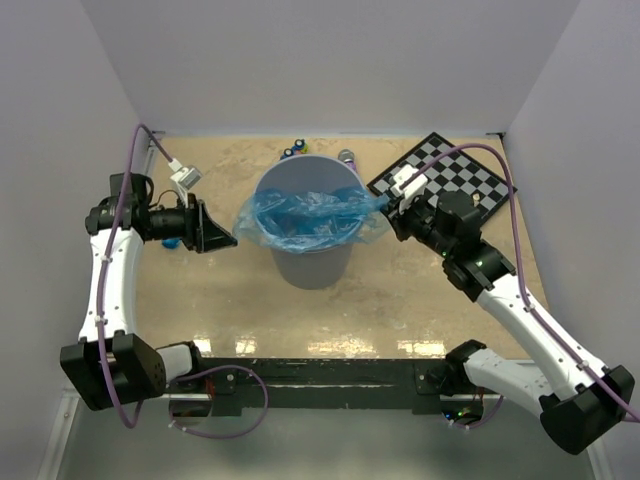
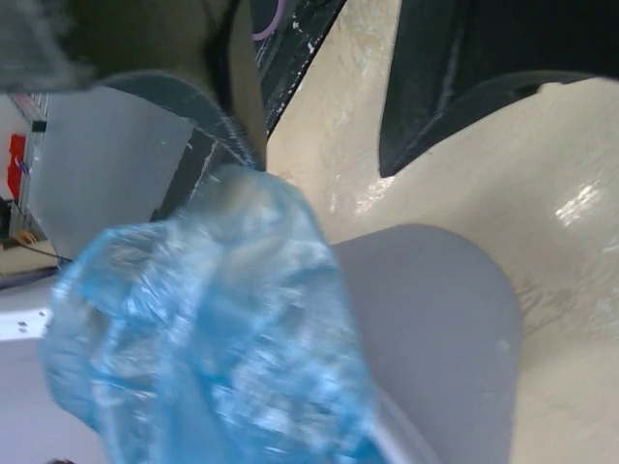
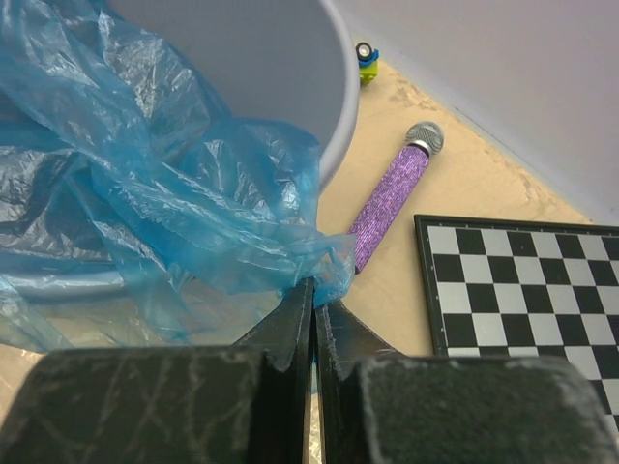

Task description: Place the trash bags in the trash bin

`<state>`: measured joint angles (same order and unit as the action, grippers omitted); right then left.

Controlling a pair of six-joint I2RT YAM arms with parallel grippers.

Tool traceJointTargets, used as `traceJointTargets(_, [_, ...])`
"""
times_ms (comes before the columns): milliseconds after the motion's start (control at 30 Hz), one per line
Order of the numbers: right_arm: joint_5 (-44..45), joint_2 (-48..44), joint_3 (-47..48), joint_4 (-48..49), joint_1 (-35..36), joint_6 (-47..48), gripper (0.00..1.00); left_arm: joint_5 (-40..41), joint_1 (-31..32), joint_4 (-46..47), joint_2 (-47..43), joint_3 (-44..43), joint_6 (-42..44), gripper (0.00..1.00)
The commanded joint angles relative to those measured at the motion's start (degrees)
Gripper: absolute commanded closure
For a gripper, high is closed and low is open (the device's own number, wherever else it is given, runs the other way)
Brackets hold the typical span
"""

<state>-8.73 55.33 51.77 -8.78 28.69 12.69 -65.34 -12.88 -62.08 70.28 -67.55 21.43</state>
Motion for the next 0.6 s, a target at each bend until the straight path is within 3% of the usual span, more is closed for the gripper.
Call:
traceJointTargets(0, [-1.20,0.39,4.04,0.95,-0.30,0.67,0.98,-9.97,-0.47,-13.36,2.39,0.58,13.60,0.40])
traceJointTargets(167, [-1.46,1.97,5.89,1.92,-0.30,0.50,0.99,-12.61,-0.39,-13.33,0.21,3.38,11.53,0.36])
traceJointTargets(300, [-1.81,2.76,6.15,2.36,-0.30,0.32,0.99,-25.33,-0.47,-13.24,1.00,6.29,7.49,0.33])
traceJointTargets(567, [-2.43,3.12,5.80,3.06,-0.30,0.14,0.99,-30.36,-0.56,-13.24,5.12,2.69,7.31,0.30])
